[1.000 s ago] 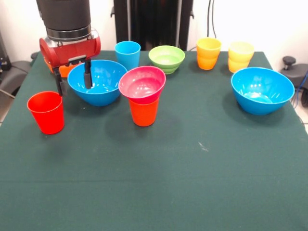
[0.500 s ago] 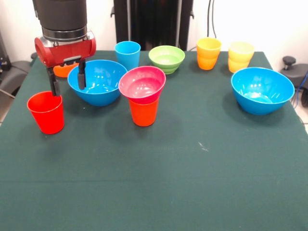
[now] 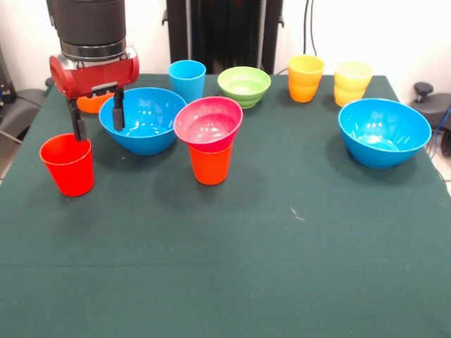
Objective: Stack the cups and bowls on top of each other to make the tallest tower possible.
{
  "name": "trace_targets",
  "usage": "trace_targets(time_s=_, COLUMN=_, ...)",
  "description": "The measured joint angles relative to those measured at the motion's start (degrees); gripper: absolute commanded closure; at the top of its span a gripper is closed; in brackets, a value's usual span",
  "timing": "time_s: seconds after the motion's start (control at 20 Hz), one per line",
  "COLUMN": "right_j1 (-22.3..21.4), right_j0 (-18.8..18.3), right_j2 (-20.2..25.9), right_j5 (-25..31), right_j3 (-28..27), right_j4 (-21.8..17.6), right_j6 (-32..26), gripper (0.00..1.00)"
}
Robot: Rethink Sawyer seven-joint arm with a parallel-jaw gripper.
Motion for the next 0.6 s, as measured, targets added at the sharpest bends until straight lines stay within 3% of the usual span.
trace_targets(time_s=0.6, right_j1=2.1, right_j0=-0.5, right_j2=0.1, right_j5=0.0, right_j3=-1.1, right_j4=-0.1, right_j6=0.0, gripper=0.0)
